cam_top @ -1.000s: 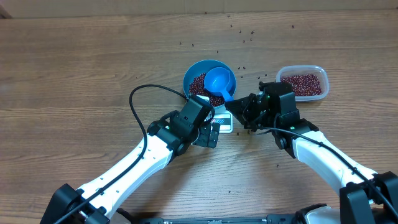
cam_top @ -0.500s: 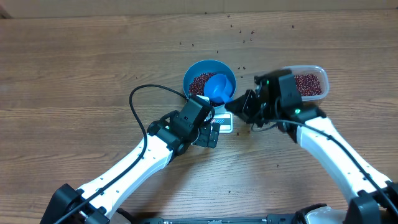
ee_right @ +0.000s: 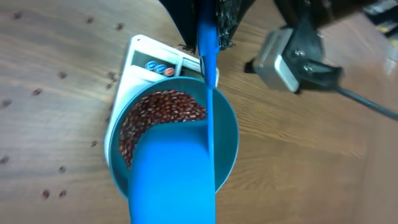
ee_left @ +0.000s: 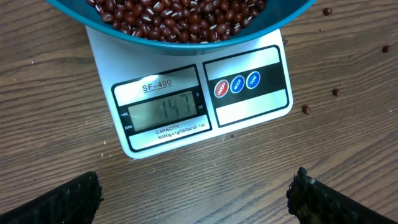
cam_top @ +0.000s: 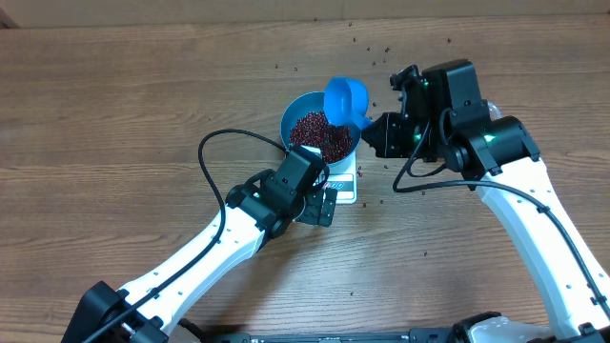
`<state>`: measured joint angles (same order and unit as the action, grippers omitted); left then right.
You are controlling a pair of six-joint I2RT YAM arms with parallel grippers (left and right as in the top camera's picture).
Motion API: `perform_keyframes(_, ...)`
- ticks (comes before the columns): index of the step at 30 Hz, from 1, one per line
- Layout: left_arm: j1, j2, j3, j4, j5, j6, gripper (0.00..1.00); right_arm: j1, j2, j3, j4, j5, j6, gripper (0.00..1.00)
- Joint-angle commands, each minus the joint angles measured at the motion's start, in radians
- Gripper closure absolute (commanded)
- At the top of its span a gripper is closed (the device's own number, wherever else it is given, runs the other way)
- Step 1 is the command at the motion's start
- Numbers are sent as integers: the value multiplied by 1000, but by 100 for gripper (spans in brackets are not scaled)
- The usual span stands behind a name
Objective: Scoop item into bowl and weigh 150g on scale
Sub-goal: 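Lift the scoop and scoop excess beans out of the teal bowl, then hold the scoop over the bowl and tilt to trickle beans back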
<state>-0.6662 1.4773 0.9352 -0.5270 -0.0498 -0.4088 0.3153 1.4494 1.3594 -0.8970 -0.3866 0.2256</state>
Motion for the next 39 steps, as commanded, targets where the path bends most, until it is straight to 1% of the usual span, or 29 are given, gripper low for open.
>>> perform_keyframes(1, -1, 0, -5, 1, -5, 20, 0, 54, 24, 20, 1, 76, -239, 96)
perform_keyframes(4, -1, 0, -5, 1, -5, 20, 0, 127, 57, 20, 0, 214, -339, 96)
perform_keyframes(6, -1, 0, -5, 1, -6, 20, 1, 171, 79, 20, 0, 341, -386, 96)
perform_keyframes(9, -1, 0, -5, 1, -5, 20, 0, 214, 106, 20, 0, 516, -395, 96)
perform_keyframes(11, -1, 0, -5, 1, -5, 20, 0, 227, 119, 20, 0, 551, -418, 96)
perform_keyframes(13, -1, 0, -5, 1, -5, 20, 0, 231, 132, 19, 7, 551, -437, 96)
perform_keyframes(21, -1, 0, -5, 1, -5, 20, 1, 231, 214, 15, 31, 531, -441, 96)
perform_keyframes(29, -1, 0, -5, 1, -5, 20, 0, 231, 236, 15, 21, 248, -436, 96)
perform_keyframes(35, -1, 0, -5, 1, -5, 20, 0, 205, 228, 49, -18, 245, -322, 96)
perform_keyframes(38, -1, 0, -5, 1, -5, 20, 0, 178, 225, 94, -37, 232, -296, 96)
perform_keyframes(39, -1, 0, -5, 1, -5, 20, 0, 161, 223, 120, -48, 191, -296, 96)
